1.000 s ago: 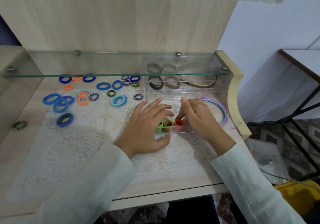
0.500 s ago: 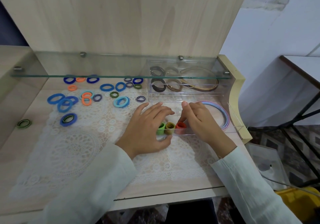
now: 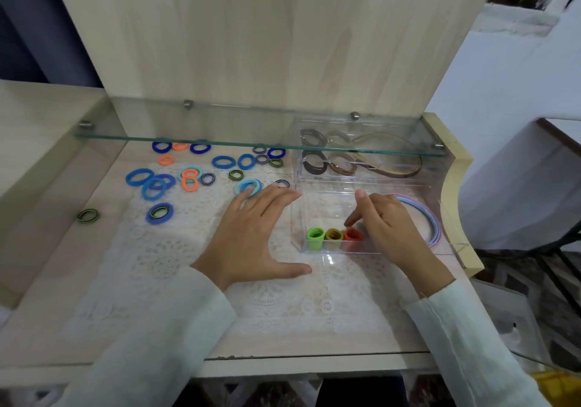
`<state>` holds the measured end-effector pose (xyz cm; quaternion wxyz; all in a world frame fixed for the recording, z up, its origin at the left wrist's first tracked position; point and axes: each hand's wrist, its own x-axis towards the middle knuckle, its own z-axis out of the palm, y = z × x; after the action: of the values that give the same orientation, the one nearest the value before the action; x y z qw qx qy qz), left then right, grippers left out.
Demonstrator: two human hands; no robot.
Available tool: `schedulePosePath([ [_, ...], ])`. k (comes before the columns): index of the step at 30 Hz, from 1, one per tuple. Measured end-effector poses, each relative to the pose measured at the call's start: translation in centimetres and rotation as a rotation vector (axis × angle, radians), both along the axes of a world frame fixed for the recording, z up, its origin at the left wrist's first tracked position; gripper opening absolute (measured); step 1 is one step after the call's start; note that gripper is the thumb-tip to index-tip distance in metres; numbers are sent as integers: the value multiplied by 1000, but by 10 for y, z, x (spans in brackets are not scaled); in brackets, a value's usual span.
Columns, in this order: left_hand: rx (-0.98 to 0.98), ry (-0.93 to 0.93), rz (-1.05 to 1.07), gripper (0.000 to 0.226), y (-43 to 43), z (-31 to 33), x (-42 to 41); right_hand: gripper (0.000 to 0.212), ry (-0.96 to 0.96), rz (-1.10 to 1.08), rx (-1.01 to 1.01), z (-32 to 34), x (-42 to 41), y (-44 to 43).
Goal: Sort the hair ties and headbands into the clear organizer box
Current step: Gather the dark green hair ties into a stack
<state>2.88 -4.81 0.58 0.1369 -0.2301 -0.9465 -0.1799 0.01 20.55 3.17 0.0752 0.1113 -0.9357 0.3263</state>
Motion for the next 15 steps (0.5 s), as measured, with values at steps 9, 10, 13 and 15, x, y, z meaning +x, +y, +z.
schedulePosePath([
  [9, 73, 27, 294, 57, -39, -9, 7, 17, 203, -36, -95, 11, 6, -70],
  [10, 66, 42, 350, 55, -42, -11, 7, 20, 211, -37, -91, 13, 8, -82],
  [13, 40, 127, 467, 51, -54, -19, 8, 25, 259, -30, 13, 16, 16, -114],
  [15, 15, 215, 537, 48, -63, -24, 10, 25, 289, 7, 52, 13, 18, -134],
])
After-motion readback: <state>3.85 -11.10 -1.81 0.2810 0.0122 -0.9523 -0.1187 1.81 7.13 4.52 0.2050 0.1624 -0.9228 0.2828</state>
